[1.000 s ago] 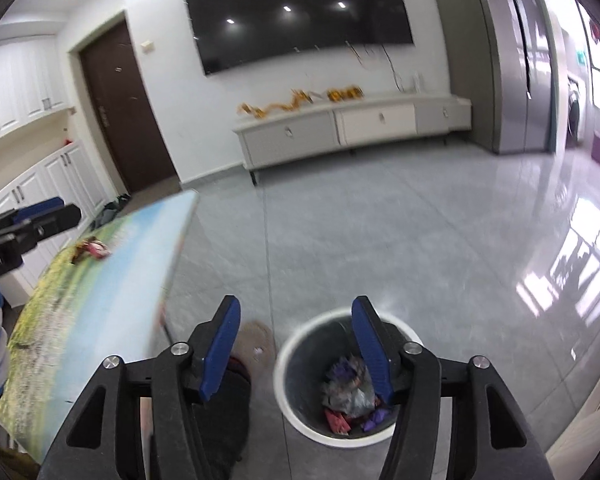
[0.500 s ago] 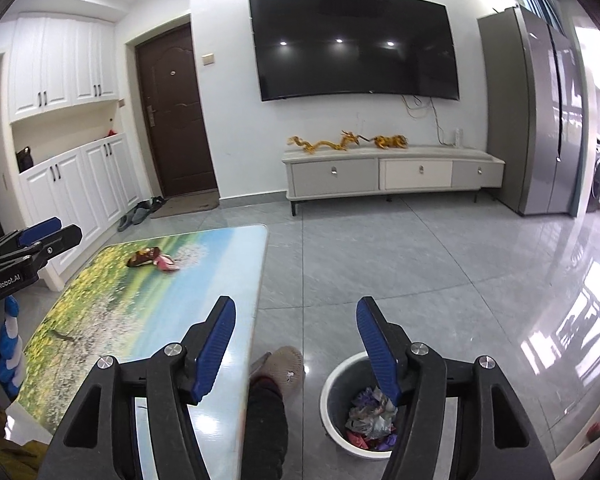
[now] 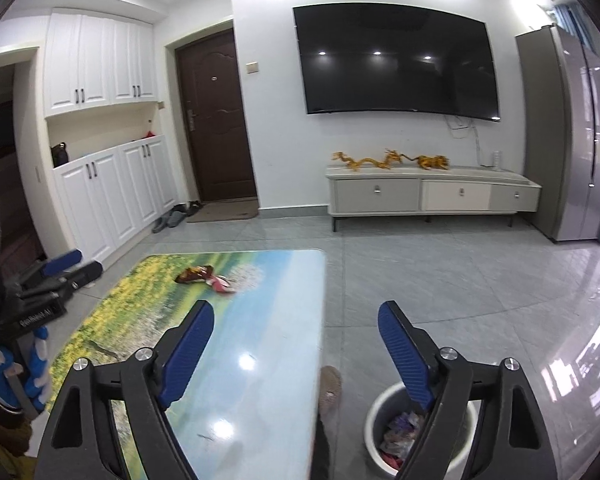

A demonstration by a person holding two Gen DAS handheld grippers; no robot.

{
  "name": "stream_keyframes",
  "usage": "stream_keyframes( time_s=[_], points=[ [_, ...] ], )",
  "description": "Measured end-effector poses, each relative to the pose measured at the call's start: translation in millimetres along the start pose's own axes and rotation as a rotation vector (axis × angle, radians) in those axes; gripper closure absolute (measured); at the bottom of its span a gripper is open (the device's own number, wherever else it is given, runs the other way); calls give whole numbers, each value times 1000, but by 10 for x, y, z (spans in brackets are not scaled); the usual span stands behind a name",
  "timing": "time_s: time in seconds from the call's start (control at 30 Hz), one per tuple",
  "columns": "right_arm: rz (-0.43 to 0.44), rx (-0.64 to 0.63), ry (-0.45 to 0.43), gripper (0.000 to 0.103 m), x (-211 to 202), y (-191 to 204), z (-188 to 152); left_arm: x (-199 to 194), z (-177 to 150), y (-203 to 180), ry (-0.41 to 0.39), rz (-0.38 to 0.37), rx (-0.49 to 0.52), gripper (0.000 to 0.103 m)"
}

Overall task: Collect trash
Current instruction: 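Move both open tools back over the table trash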

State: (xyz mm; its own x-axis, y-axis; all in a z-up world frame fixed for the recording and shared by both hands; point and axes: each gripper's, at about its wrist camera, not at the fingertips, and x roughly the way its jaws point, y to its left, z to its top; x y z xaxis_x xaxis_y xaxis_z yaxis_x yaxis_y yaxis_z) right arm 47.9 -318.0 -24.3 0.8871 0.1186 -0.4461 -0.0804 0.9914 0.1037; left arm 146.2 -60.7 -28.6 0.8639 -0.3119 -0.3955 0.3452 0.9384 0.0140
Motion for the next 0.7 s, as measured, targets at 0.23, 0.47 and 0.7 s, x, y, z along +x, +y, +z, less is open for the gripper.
stream_keyframes(
  time_s=[0.23, 0.47, 0.7],
  points=[
    [76, -53, 41, 7, 525, 258, 245, 477, -127, 767, 103, 34, -57, 29],
    [161, -154, 146, 7, 1472, 588, 316, 1297, -177, 1336, 203, -1, -25, 29],
    [269, -211, 266, 10, 2544, 770, 151, 2322, -274, 1307, 339, -147, 98, 29]
  ],
)
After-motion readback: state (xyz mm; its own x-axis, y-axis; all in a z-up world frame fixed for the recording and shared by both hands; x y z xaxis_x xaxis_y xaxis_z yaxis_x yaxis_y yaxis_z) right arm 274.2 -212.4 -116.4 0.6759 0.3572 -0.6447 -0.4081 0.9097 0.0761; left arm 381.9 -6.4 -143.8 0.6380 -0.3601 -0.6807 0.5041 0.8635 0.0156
